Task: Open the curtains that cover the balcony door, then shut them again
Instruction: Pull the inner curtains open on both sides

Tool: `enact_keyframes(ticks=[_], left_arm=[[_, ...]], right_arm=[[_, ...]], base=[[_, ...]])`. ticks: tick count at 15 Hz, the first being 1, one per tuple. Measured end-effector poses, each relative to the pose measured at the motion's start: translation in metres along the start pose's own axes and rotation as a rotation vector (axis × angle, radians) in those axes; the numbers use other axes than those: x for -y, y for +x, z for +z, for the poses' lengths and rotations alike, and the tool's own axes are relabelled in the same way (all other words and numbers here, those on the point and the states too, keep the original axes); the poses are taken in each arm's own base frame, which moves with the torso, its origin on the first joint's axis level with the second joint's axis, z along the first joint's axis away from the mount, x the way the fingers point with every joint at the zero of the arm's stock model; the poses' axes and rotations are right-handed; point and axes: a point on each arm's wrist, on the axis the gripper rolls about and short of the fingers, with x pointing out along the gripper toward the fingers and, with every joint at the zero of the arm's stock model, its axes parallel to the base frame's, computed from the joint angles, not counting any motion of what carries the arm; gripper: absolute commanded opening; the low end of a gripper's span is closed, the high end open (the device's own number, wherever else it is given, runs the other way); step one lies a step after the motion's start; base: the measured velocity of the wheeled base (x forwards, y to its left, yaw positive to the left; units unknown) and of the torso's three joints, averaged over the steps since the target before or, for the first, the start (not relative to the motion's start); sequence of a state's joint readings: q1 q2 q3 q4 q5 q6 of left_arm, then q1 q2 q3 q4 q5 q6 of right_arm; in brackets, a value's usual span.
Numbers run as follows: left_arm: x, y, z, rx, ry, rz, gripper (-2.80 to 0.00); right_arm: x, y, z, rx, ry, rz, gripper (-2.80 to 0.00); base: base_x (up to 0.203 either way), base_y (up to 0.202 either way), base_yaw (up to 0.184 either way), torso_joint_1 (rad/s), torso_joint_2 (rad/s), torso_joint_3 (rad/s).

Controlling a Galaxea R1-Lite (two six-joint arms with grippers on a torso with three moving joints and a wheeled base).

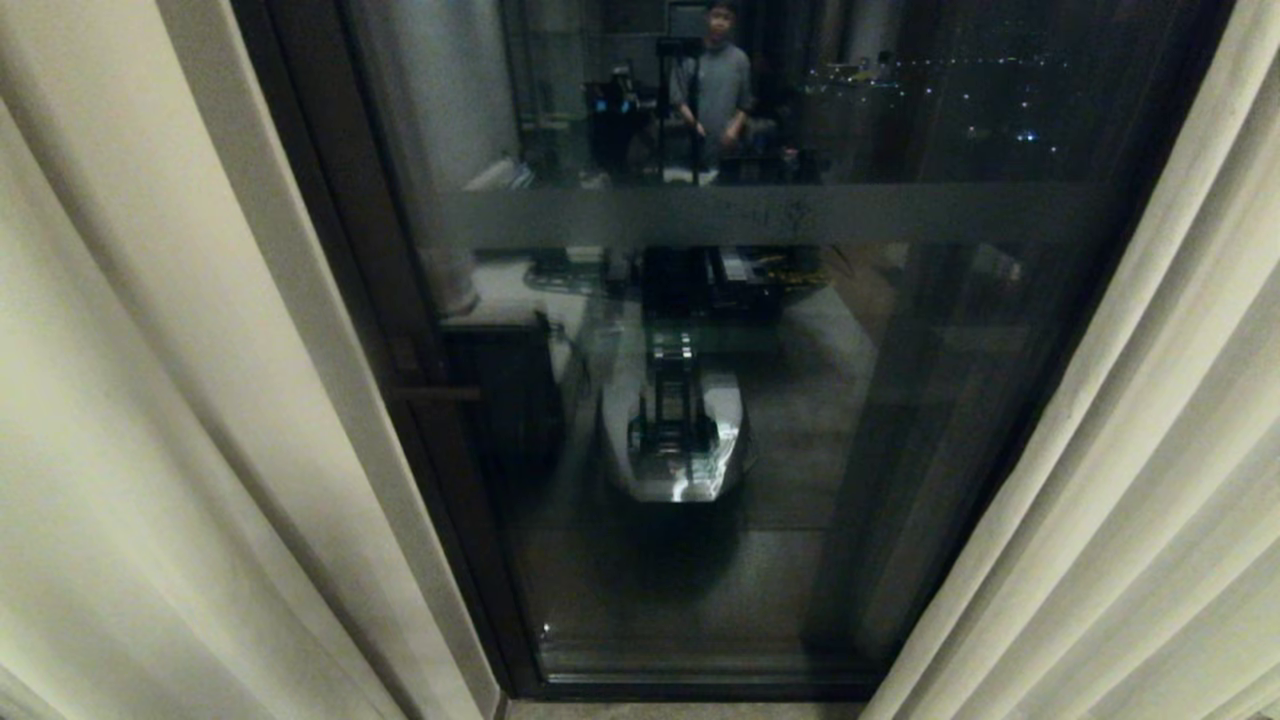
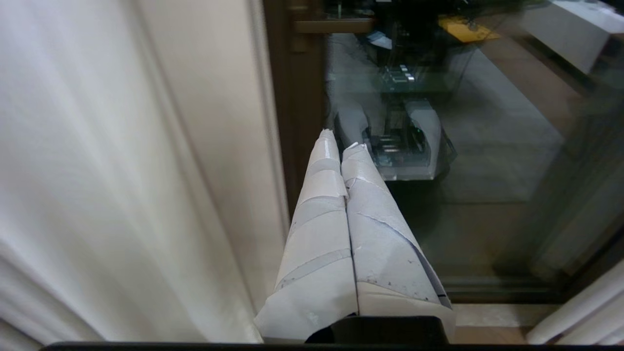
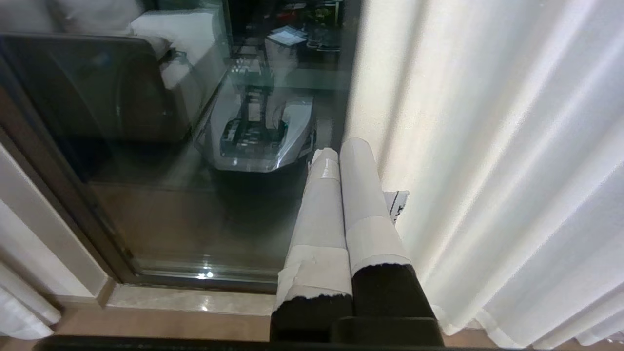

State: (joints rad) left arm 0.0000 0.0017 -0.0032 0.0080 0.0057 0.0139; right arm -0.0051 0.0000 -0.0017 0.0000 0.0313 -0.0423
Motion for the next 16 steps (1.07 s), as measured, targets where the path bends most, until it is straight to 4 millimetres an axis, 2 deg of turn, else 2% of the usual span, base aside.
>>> enact_keyframes(ticks=[16], left_arm=[[-0.0001,-0.0001,0.0004,0.002,0.000,0.003,-2.80]], right_arm=[[0.0000,0.0000,0.0000,0.000,0.000,0.001,-2.80]], base=[[0.000,-0.189,0.000,0.003,0.00,0.003]])
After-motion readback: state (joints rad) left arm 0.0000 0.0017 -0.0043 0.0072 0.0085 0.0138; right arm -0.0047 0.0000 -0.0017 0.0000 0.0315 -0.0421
